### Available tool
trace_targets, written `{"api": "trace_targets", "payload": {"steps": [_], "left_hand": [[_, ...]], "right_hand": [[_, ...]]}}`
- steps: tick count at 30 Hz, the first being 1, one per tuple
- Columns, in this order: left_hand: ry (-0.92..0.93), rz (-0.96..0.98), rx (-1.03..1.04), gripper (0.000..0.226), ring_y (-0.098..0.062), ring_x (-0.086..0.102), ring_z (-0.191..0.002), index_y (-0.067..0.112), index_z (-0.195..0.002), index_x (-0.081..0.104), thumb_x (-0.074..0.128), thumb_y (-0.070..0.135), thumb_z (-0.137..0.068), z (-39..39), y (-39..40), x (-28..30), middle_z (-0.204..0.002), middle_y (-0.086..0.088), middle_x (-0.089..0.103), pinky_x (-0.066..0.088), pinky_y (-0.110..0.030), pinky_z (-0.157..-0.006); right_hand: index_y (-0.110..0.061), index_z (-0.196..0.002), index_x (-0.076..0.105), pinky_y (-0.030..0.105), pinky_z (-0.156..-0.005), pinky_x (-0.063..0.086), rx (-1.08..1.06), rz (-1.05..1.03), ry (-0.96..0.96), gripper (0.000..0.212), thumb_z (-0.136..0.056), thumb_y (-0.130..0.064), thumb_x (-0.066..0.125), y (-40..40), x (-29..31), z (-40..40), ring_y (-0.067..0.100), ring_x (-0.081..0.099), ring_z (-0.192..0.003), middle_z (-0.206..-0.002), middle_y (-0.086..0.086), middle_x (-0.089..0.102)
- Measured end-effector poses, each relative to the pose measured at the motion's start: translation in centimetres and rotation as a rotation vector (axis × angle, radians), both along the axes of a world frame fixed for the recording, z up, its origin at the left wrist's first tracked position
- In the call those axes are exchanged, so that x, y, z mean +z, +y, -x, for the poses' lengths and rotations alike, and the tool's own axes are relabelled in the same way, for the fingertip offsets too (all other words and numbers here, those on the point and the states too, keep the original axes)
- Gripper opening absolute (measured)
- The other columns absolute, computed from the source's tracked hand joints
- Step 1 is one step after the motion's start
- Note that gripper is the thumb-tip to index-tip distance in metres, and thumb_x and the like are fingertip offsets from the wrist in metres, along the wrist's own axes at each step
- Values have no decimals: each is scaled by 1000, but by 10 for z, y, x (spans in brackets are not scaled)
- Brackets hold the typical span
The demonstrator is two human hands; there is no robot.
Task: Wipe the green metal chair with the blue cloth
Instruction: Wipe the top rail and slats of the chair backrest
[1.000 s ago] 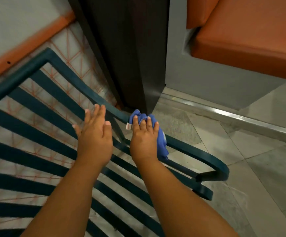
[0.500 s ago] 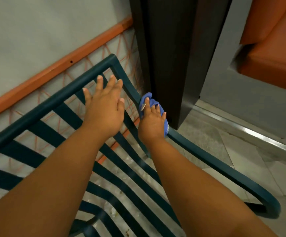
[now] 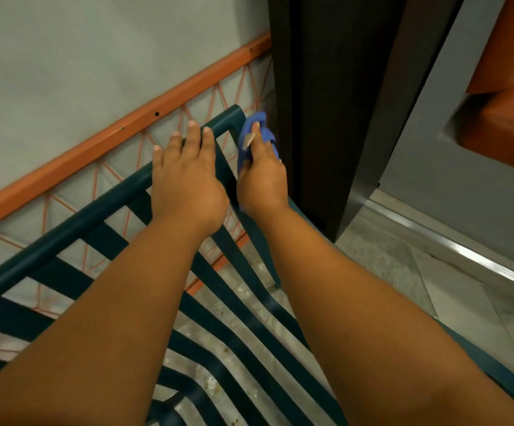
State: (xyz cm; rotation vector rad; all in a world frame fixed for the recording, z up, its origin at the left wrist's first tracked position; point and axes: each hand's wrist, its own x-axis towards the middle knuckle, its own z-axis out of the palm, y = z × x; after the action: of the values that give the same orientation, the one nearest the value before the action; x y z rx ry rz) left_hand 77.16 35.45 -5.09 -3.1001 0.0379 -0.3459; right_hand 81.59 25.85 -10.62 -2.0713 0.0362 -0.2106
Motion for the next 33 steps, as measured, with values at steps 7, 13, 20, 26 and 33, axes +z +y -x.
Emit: {"api": "trace_targets", "payload": {"steps": [7, 13, 20, 26, 33], "left_hand": [[70, 150, -74, 74, -20, -5, -147, 15, -152, -3, 40, 8, -92, 4, 15, 8, -160, -3, -3, -5, -41, -120], [-43, 229, 153, 62, -19, -6, -147, 15, -151, 5, 36, 16, -97, 43, 53, 10, -160, -4, 0, -10, -45, -115], [-59, 277, 336, 55, -17, -5, -147, 19, -151, 11, 31, 27, -100, 117, 115, 15, -160, -1, 4, -9, -52, -116], [-37, 327, 438, 54, -23, 3, -147, 12, -151, 17, 32, 21, -100, 169, 165, 19, -159, -9, 11, 0, -46, -119], [16, 252, 421, 56, -20, 0, -148, 19, -151, 11, 31, 18, -100, 211, 205, 18, -160, -3, 7, -4, -36, -118]], "right_hand": [[-15, -144, 36, 49, -117, 7, 118, 261, -210, 61, -87, 4, 46, 11, 35, -18, 30, 3, -146, -154, 13, 26], [-16, -133, 48, 55, -115, 6, 194, 522, -291, 61, -78, 10, 47, 30, 46, -7, 31, 6, -146, -146, 8, 38], [-18, -134, 47, 48, -115, 0, 371, 589, -343, 56, -82, 2, 51, 79, 58, 48, 26, 17, -142, -142, 9, 43], [-19, -144, 33, 46, -115, -8, 527, 627, -356, 63, -86, -2, 48, 143, 63, 111, 25, 10, -144, -150, 7, 33], [-19, -142, 37, 43, -115, -11, 580, 619, -386, 67, -79, 1, 50, 189, 65, 154, 24, 18, -141, -143, 6, 39]]}}
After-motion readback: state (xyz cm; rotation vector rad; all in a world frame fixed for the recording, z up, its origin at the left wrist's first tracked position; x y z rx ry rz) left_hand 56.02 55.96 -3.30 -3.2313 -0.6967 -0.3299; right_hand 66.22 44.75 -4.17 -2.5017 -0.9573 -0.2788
